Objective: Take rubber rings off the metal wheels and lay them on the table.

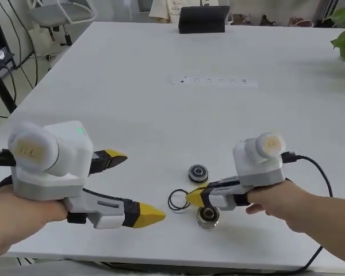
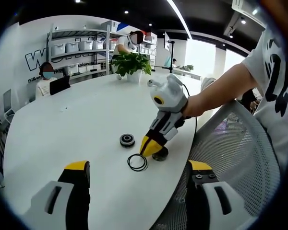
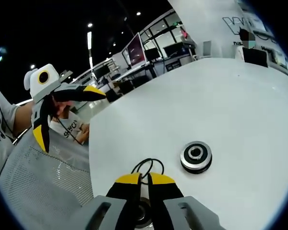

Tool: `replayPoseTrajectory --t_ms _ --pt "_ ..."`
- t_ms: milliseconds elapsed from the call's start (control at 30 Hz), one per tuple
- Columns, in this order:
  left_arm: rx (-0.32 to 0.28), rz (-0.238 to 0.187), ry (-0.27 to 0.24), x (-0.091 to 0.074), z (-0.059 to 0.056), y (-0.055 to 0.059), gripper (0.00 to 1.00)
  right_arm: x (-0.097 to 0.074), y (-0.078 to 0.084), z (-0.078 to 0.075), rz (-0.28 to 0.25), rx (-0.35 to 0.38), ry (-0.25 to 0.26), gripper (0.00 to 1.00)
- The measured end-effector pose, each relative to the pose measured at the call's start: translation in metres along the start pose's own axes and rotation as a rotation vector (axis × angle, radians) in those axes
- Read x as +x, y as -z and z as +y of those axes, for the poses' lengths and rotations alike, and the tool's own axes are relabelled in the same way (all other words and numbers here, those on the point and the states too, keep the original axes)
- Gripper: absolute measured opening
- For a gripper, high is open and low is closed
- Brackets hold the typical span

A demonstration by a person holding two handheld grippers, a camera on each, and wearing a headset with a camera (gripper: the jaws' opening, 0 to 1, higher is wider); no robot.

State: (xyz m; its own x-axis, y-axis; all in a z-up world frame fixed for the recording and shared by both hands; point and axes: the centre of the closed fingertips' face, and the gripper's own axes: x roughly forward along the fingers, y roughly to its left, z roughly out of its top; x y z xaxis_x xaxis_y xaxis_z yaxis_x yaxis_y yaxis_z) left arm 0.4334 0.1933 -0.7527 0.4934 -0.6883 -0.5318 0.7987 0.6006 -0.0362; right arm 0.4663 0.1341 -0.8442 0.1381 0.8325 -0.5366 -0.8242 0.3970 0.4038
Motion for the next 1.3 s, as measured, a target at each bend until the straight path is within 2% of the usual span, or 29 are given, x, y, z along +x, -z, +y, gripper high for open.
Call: replayPoseTrajectory --t_ms 267,400,1000,1300 --pt "-0.002 0.004 0.003 0.0 0.0 0.0 0.8 0.0 0.003 -0.001 0.022 -0.054 0.021 0.1" --pt "-0.001 0.008 0.005 0.0 -0.001 0.001 0.8 -0.001 0.001 -0.001 0.014 -0.061 0.024 0.13" --pt "0.001 0.021 0.02 0.004 0.006 0.0 0.78 -0.02 -0.02 -0.007 -0.075 -0.045 0.044 0.17" --pt "0.003 0.026 0.028 0.009 0.008 -0.004 0.76 -0.027 -0.022 -0.012 -0.09 -0.059 0.06 0.19"
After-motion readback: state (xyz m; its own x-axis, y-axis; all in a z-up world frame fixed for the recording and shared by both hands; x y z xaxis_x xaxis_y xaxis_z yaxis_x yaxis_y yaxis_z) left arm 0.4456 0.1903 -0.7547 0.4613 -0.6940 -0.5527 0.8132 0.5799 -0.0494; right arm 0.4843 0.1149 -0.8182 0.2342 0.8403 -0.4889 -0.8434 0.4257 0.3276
